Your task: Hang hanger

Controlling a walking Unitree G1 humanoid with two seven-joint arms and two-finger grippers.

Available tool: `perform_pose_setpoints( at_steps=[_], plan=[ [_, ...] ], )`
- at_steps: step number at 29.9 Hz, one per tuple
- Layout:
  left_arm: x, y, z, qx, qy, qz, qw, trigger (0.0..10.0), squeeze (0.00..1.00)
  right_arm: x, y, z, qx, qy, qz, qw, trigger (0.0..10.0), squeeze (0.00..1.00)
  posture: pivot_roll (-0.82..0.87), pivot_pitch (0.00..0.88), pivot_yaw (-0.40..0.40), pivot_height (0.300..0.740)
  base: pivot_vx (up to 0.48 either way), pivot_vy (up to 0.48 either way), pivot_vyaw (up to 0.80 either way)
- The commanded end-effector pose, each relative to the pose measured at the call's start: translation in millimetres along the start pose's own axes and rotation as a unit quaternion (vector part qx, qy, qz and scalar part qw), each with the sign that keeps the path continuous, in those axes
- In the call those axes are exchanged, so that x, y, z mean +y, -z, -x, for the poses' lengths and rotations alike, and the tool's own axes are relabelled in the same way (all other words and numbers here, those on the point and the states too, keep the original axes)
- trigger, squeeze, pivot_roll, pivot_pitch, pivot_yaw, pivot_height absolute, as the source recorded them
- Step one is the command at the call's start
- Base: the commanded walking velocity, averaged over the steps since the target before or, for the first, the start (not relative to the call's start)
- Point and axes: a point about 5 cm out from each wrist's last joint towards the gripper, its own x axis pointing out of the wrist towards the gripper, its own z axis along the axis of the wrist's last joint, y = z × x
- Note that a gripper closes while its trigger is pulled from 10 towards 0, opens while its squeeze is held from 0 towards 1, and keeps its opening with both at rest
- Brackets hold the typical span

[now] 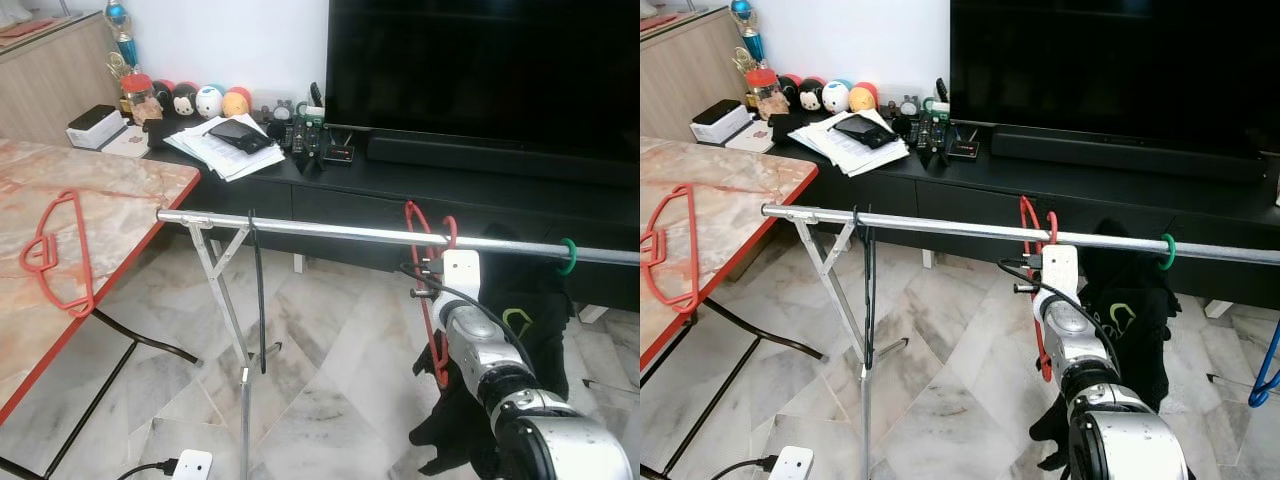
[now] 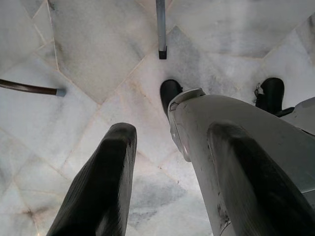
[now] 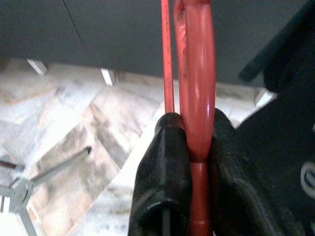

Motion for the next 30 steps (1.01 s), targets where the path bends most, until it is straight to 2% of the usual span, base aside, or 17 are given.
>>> perform_pose_setpoints(
  at_steps=[1,14,21,22,23,24,25,26,30],
  plan=[
    [-3.8,10,0.5,0.022,0.01,-0.003,1.0,10.0,0.0,-1.6,1,-0.5,0.017,0.0,-0.003,1.0,10.0,0.0,-0.01,0.0,-0.028,0.74,0.0,0.0,0.0],
    [-4.5,10,0.5,0.025,0.015,-0.004,1.0,10.0,0.0,-0.3,11,0.5,0.046,-0.003,-0.009,0.999,10.0,0.0,0.0,0.0,-0.029,0.74,0.0,0.0,0.0],
    [-4.3,10,0.5,0.024,0.014,-0.005,1.0,10.0,0.0,2.7,-1,-0.1,-0.001,-0.013,-0.029,1.0,10.0,0.0,0.0,0.0,-0.029,0.74,0.0,0.0,0.0],
    [-4.2,10,0.5,0.024,0.014,-0.004,1.0,10.0,0.0,2.8,-2,0.0,-0.007,-0.014,-0.027,1.0,10.0,0.19,0.0,0.0,-0.029,0.74,0.0,0.0,0.0],
    [-4.2,10,0.5,0.024,0.014,-0.004,1.0,10.0,0.0,2.8,-2,0.0,-0.008,-0.014,-0.026,1.0,10.0,0.19,0.0,0.0,-0.029,0.74,0.0,0.0,0.0],
    [-4.2,10,0.5,0.024,0.014,-0.004,1.0,10.0,0.0,2.9,-2,0.0,-0.007,-0.014,-0.025,1.0,10.0,0.26,0.0,0.0,-0.029,0.74,0.0,0.0,0.0],
    [-4.3,10,0.5,0.024,0.014,-0.004,1.0,10.0,0.0,3.5,0,0.1,-0.003,-0.014,-0.027,1.0,10.0,0.97,0.0,0.0,-0.029,0.74,0.0,0.0,0.0],
    [-4.3,10,0.5,0.024,0.015,-0.004,1.0,10.0,0.0,4.0,1,0.2,-0.002,-0.015,-0.027,1.0,10.0,1.0,0.0,0.0,-0.029,0.74,0.0,0.0,0.0],
    [-4.3,10,0.5,0.024,0.015,-0.004,1.0,10.0,0.0,5.4,2,0.3,-0.001,-0.018,-0.026,0.999,10.0,1.0,0.0,0.0,-0.029,0.74,0.0,0.0,0.0]
  ],
)
